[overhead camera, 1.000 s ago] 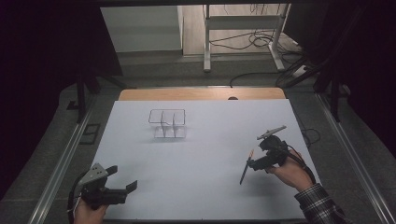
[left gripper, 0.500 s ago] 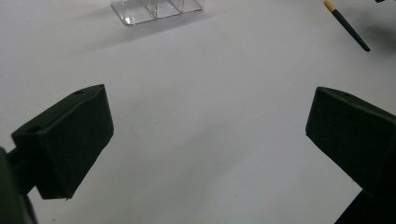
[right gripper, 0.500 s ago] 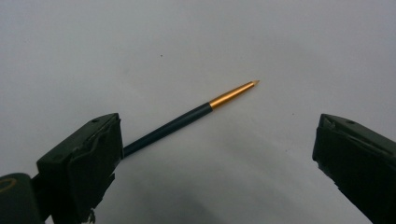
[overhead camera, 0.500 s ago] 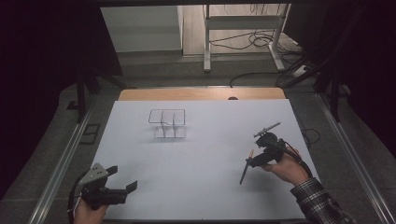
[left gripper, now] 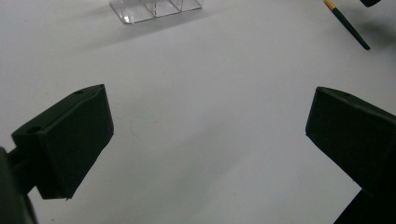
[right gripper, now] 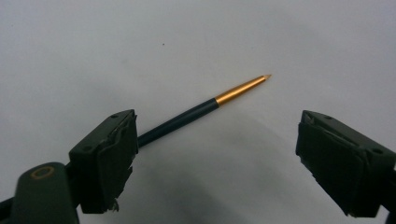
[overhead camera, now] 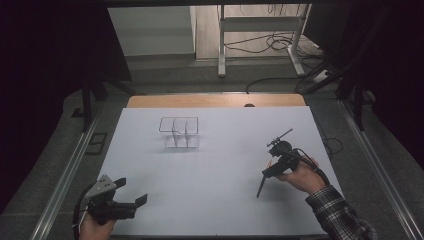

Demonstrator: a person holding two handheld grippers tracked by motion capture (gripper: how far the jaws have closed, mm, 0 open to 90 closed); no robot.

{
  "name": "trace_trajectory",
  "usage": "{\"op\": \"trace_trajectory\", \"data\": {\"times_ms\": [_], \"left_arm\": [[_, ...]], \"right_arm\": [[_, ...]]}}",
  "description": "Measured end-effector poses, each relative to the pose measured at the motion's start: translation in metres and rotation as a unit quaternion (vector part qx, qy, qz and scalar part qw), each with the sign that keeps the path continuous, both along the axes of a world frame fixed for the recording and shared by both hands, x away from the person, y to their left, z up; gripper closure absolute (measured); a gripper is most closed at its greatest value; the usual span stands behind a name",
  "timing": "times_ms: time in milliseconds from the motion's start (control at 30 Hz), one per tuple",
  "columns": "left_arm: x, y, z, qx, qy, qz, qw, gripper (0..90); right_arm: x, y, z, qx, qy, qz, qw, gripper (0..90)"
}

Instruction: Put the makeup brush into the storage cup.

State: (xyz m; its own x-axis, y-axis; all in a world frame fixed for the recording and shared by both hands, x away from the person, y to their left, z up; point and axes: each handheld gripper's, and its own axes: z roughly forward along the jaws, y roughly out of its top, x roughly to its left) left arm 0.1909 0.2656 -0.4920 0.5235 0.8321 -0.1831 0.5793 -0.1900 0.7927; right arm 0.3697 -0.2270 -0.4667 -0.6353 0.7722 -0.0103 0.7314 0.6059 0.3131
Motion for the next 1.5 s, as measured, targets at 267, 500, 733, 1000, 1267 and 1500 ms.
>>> {"op": "trace_trajectory", "data": {"times_ms": [267, 500, 733, 1000, 1267, 1500], "left_arm": [[0.000, 0.000, 0.000, 0.000, 0.000, -0.001, 1.0000, 1.2], [0.000, 0.000, 0.000, 0.000, 0.001, -0.001, 1.0000, 1.2], [0.000, 0.000, 0.000, 0.000, 0.002, -0.003, 1.0000, 1.3], [0.000, 0.000, -0.001, 0.000, 0.003, -0.003, 1.0000, 1.3], [0.000, 0.000, -0.001, 0.000, 0.003, -0.004, 1.0000, 1.3], [0.000, 0.000, -0.001, 0.000, 0.004, -0.005, 1.0000, 1.3]], "right_arm": [[0.008, 0.005, -0.004, -0.011, 0.012, 0.002, 0.9999, 19.3], [0.012, 0.011, -0.006, -0.020, 0.022, 0.004, 0.9996, 24.6], [0.016, 0.016, -0.008, -0.022, 0.036, -0.001, 0.9991, 29.4], [0.020, 0.018, -0.012, -0.026, 0.049, -0.011, 0.9984, 36.1], [0.022, 0.020, -0.015, -0.029, 0.056, -0.013, 0.9979, 42.8], [0.023, 0.022, -0.017, -0.030, 0.071, -0.016, 0.9968, 48.7]]}}
